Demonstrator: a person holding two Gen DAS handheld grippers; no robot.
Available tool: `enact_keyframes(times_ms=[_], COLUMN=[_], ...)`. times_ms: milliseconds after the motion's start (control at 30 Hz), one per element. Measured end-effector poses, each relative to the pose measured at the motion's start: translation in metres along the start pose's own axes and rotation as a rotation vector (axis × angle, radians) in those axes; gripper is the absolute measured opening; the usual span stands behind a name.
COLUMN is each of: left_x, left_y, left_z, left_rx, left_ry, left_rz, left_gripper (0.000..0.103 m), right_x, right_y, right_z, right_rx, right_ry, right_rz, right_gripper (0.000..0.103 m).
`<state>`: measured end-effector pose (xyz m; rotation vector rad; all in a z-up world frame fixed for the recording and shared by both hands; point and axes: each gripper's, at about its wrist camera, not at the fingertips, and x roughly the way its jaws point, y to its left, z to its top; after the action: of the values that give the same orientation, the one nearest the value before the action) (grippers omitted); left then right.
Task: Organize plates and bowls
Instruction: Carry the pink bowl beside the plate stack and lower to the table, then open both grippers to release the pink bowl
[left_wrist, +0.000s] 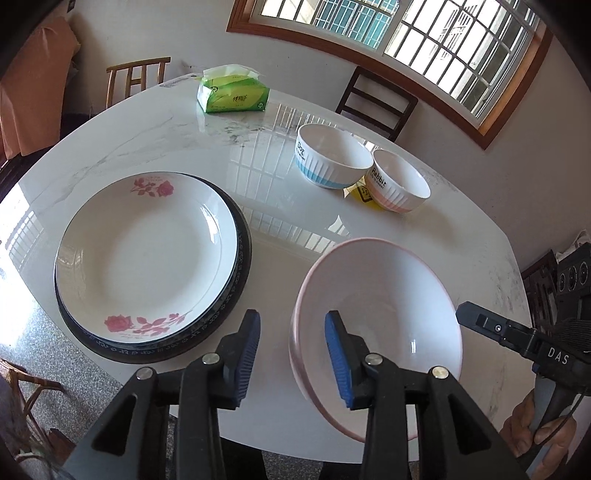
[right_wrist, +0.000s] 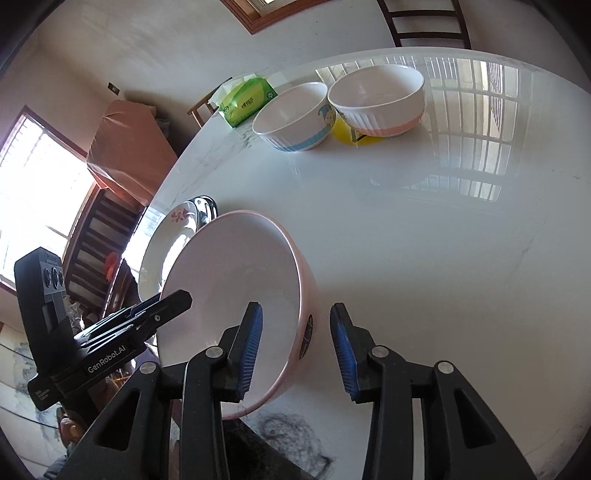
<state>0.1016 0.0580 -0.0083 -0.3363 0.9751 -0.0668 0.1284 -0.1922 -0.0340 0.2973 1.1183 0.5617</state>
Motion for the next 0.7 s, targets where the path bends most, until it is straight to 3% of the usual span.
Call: enact_keyframes(times_ms=[233,300,433,700], left_x=[-0.017,-0.017,-0.015,0.0], left_y=[0.0,-0.002,-0.001,-0.006], left_z=[0.015,0.023,0.042,0.095], left_rx=[0.021,0.018,-0.035,-0.086], left_ry=[-0.015,0.014,0.062,0.104], left_rz=[-0.021,-0.055,-0.138,-0.174], left_gripper=[0.037,0.037,0.037,0.04], right_x=[-0.03,-0.035,-0.034,-0.017], right_y=[-0.002,-0.002,0.0,0.0], right_z=[0.013,0.02,0.037,0.081], right_rx=[-0.001,0.006,0.018,0.1], right_ry=[-0.085,-0.087,-0.055,0.026], right_rz=[0.054,0.083,0.132,0.196], right_gripper=[0.037,0.037,0.037,0.037])
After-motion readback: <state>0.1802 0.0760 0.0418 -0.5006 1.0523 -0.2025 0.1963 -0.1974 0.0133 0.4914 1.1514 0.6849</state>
